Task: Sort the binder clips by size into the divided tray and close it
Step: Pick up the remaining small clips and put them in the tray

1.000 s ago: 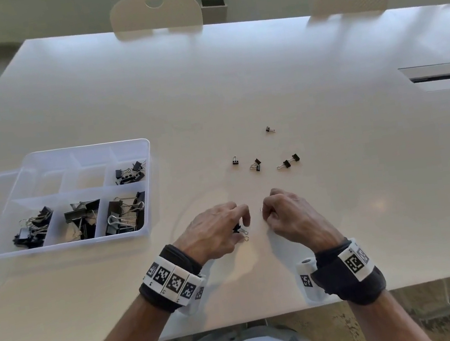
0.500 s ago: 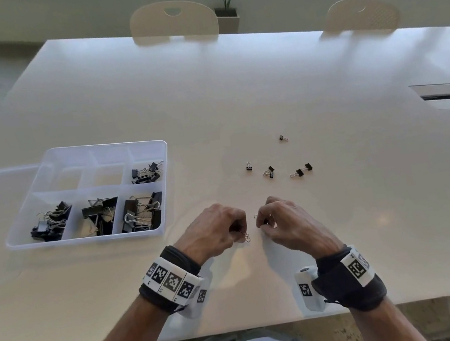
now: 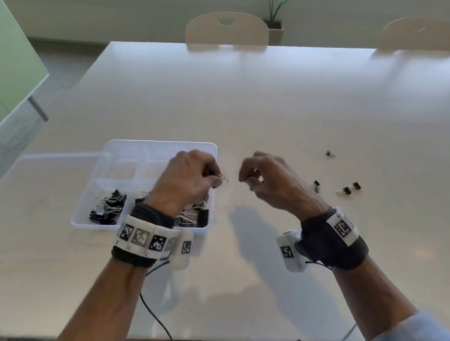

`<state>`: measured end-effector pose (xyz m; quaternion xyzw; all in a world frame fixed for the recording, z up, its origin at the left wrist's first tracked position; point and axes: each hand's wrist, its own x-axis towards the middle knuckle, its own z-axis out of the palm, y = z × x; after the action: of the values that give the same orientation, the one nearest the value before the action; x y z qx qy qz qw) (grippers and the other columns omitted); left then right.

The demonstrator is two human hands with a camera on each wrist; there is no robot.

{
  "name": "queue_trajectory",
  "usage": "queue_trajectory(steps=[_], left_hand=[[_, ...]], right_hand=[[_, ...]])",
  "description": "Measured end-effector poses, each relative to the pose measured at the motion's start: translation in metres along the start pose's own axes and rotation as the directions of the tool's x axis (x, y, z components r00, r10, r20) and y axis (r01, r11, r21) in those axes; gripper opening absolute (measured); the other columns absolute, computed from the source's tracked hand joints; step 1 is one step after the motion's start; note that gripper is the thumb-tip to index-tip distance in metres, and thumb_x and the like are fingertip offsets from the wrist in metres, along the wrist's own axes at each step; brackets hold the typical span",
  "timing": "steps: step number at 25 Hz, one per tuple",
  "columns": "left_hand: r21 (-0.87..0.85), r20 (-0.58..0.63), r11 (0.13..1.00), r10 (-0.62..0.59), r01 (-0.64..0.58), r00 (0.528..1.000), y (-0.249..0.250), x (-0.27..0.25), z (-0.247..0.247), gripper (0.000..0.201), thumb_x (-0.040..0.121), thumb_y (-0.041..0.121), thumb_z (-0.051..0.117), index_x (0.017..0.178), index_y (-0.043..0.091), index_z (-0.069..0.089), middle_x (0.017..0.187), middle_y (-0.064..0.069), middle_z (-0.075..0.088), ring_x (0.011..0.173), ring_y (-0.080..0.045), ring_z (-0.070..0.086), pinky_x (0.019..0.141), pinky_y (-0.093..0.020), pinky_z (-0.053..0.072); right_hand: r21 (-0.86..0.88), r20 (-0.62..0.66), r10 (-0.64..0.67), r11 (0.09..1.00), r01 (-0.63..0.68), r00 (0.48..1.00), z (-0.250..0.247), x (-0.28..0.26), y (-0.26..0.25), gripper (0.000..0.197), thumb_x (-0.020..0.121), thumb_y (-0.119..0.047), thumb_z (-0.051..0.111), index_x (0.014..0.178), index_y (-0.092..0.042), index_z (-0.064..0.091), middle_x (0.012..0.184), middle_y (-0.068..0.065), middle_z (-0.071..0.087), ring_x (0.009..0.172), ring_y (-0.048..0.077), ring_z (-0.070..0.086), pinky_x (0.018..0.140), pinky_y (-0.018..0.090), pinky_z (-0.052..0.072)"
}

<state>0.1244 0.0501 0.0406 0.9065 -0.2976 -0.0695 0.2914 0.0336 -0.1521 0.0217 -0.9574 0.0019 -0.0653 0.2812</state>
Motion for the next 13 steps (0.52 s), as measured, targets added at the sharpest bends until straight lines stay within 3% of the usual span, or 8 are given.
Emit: queue_trajectory(steps=[3, 5, 9, 13], left_hand=[[0.072, -0.101, 0.987, -0.138, 0.146, 0.985, -0.032, 0.012, -0.037, 0.008, 0.082, 0.021, 0.087, 0.089, 0.021, 0.082, 0.083, 0.006, 0.077, 0.075, -0.01, 0.071, 0.076, -0.023, 0.056], [0.105, -0.171, 0.957, -0.249, 0.269, 0.953, -0.055, 0.021, -0.052, 0.008, 0.081, 0.019, 0.088, 0.086, 0.019, 0.082, 0.082, 0.003, 0.077, 0.075, -0.014, 0.072, 0.077, -0.031, 0.062], [0.118, -0.189, 0.894, -0.408, 0.433, 0.893, -0.087, 0.037, -0.059, 0.01, 0.075, 0.013, 0.087, 0.077, 0.018, 0.079, 0.074, -0.001, 0.075, 0.075, -0.018, 0.075, 0.079, -0.036, 0.065], [0.156, -0.14, 0.869, -0.452, 0.47, 0.881, -0.098, 0.043, -0.052, 0.015, 0.078, 0.011, 0.084, 0.085, 0.02, 0.075, 0.081, -0.002, 0.074, 0.083, -0.02, 0.074, 0.083, -0.037, 0.063]], right_hand=[[0.091, -0.005, -0.055, 0.994, 0.055, 0.998, 0.008, 0.051, -0.041, 0.026, 0.085, 0.0, 0.07, 0.097, -0.022, 0.072, 0.083, -0.005, 0.075, 0.072, 0.01, 0.071, 0.063, 0.017, 0.052], [0.144, 0.003, -0.043, 0.989, 0.042, 0.999, 0.022, 0.085, -0.061, 0.024, 0.08, 0.0, 0.075, 0.096, -0.018, 0.075, 0.08, -0.006, 0.077, 0.068, 0.002, 0.07, 0.057, 0.011, 0.048], [0.129, 0.038, -0.012, 0.992, 0.007, 0.999, 0.057, 0.138, -0.085, 0.019, 0.078, 0.005, 0.074, 0.087, -0.012, 0.079, 0.079, 0.002, 0.077, 0.07, 0.016, 0.072, 0.057, 0.027, 0.056], [0.043, 0.089, -0.03, 0.999, 0.026, 0.996, 0.082, 0.158, -0.091, 0.021, 0.079, 0.003, 0.072, 0.092, -0.012, 0.079, 0.086, 0.005, 0.077, 0.079, 0.025, 0.074, 0.072, 0.039, 0.064]])
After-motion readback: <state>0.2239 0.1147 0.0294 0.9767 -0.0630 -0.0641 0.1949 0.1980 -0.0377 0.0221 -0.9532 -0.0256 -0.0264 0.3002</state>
